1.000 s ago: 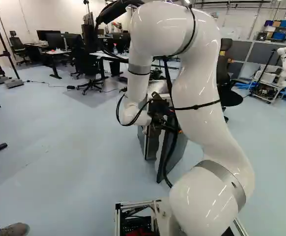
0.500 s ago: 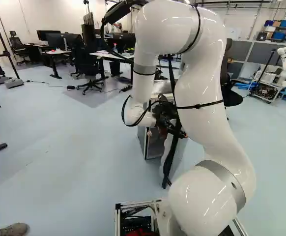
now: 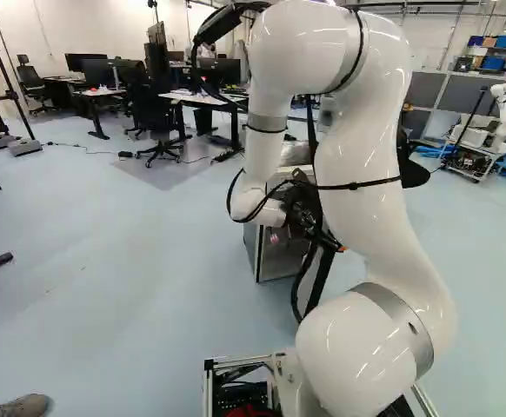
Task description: Grab a drink from the fridge
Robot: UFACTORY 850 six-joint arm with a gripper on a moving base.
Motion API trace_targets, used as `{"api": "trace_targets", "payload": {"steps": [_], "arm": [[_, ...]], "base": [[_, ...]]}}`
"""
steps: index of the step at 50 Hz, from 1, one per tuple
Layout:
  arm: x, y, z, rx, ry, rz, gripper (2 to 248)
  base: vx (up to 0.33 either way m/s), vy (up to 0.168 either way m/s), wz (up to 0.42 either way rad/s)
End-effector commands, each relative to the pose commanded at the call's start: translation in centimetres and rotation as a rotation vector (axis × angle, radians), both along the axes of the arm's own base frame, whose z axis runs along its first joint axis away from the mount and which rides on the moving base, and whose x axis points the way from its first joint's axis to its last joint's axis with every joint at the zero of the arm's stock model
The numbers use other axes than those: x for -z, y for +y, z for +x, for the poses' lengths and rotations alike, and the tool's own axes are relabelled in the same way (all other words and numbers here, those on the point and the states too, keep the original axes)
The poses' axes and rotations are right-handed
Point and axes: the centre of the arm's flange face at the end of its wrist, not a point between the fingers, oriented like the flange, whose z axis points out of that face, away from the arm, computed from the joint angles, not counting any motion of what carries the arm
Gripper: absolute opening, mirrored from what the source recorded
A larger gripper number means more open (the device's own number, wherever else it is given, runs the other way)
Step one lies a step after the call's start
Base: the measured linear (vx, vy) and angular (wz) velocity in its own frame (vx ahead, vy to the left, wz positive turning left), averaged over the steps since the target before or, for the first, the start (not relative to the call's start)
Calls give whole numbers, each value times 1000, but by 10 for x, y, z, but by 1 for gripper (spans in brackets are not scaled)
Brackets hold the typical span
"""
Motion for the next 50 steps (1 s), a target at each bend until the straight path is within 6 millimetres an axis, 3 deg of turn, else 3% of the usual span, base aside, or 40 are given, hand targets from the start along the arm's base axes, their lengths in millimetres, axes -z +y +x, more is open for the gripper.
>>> {"api": "trace_targets", "payload": {"steps": [27,50], "arm": [[-1,-48,1,194,-11,5,247],[-8,-99,21,375,-63,8,247]], "base": [[0,0,0],[0,0,0]]}}
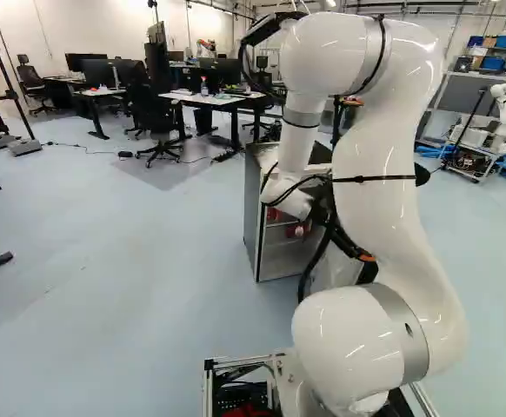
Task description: Grab a drink from the fridge
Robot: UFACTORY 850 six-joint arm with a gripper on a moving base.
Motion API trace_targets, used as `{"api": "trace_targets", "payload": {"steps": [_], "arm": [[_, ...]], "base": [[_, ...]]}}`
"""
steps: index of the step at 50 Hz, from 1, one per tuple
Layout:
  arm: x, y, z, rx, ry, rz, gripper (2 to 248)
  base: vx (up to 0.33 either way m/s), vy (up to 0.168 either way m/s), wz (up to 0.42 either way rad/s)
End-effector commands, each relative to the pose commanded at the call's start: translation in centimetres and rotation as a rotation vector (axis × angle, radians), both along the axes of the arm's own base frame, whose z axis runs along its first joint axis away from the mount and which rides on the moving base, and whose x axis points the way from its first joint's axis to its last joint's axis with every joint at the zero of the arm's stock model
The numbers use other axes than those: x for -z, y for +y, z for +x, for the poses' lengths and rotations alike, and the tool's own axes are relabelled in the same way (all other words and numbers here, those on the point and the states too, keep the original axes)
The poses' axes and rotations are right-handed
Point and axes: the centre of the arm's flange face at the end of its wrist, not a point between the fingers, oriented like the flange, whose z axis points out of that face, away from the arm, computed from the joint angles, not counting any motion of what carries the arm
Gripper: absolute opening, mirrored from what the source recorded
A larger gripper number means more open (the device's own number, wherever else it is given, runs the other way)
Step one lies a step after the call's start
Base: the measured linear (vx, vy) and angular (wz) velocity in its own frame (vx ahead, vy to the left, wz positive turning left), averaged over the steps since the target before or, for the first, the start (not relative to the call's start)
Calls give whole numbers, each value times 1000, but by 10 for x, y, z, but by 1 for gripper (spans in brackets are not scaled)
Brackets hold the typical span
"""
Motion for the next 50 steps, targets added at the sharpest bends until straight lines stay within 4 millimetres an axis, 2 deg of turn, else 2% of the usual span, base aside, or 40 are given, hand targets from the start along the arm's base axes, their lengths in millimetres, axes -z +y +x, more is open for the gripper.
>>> {"api": "trace_targets", "payload": {"steps": [18,50], "arm": [[-6,-46,17,109,-51,-3,247],[-14,-132,34,227,-121,-32,247]], "base": [[0,0,0],[0,0,0]]}}
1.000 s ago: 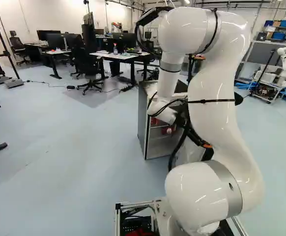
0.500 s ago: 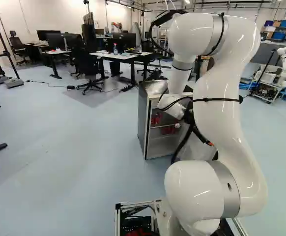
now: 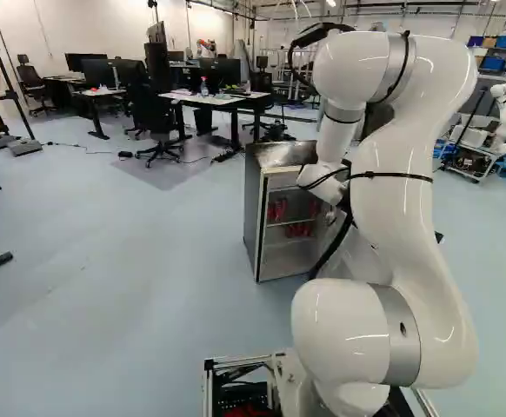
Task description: Grab a drink from the fridge
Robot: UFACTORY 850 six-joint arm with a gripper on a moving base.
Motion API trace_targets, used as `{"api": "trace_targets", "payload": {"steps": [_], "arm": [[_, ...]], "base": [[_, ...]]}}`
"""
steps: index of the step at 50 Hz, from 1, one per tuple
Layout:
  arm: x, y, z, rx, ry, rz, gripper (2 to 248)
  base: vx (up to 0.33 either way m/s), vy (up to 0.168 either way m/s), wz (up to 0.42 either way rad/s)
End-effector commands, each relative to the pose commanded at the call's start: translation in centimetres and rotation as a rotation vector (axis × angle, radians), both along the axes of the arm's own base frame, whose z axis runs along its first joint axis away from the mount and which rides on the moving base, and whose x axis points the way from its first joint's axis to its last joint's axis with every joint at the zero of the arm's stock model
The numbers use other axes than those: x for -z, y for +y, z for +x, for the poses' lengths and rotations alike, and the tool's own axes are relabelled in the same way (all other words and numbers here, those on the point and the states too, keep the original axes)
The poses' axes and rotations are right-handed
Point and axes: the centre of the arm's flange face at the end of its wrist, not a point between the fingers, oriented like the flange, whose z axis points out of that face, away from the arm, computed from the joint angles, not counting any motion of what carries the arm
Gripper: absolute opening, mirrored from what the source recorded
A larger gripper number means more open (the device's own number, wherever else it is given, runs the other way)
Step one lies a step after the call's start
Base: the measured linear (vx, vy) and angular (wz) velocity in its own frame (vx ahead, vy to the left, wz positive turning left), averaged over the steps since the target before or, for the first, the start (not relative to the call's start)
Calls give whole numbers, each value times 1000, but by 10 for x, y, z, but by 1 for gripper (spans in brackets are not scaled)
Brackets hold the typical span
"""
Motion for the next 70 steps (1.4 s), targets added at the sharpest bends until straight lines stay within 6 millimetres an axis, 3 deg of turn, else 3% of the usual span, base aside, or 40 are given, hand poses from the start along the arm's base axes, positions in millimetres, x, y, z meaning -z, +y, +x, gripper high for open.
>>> {"api": "trace_targets", "payload": {"steps": [42,58,70], "arm": [[-7,-122,-1,-1,-67,-61,247],[-8,-133,-15,-70,-48,-65,247],[-10,-127,-27,-187,-13,-67,247]], "base": [[0,0,0],[0,0,0],[0,0,0]]}}
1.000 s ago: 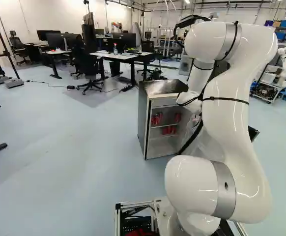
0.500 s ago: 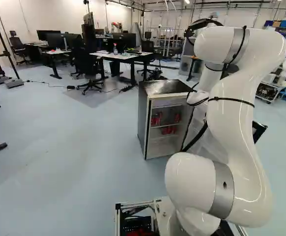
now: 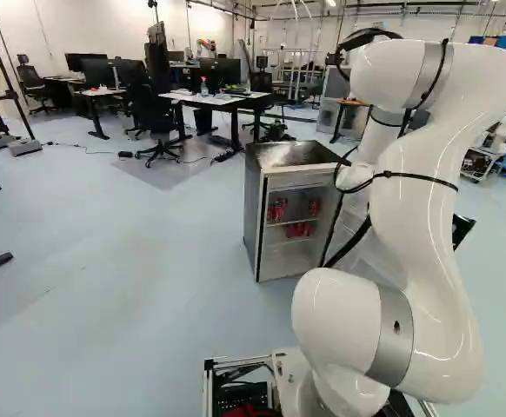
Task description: Grab a drink from the fridge
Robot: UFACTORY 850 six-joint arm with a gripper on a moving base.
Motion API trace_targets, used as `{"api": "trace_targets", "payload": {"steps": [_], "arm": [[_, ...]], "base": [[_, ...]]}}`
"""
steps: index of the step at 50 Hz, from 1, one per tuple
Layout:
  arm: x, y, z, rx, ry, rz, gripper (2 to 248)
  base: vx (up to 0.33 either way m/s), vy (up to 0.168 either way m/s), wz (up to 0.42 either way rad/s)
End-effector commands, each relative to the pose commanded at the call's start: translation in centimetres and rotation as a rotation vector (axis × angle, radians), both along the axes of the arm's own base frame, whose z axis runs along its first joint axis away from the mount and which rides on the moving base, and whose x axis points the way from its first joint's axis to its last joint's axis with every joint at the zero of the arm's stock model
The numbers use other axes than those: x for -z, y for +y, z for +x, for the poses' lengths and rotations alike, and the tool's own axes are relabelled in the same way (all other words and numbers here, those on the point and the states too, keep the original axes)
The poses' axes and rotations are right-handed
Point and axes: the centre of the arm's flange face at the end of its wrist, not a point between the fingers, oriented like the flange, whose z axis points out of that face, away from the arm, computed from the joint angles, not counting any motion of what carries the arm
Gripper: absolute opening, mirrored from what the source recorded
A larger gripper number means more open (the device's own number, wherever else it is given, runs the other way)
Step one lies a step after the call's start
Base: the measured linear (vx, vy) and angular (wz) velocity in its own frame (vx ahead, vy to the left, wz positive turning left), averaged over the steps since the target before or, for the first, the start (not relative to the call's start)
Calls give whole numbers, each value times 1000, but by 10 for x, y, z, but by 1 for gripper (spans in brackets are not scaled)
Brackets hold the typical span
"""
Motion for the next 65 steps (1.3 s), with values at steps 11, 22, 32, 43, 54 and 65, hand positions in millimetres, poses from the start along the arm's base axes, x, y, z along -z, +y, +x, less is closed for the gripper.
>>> {"api": "trace_targets", "payload": {"steps": [11,22,32,43,54,65], "arm": [[-2,11,-11,-120,38,-2,247],[-5,27,-21,-247,75,-3,247],[-7,44,-27,-371,105,-3,247],[-10,66,-33,-514,137,-3,247],[-13,89,-38,-659,166,-4,247],[-14,113,-43,-806,193,-4,247]], "base": [[0,0,0],[0,0,0],[0,0,0],[0,0,0],[0,0,0],[0,0,0]]}}
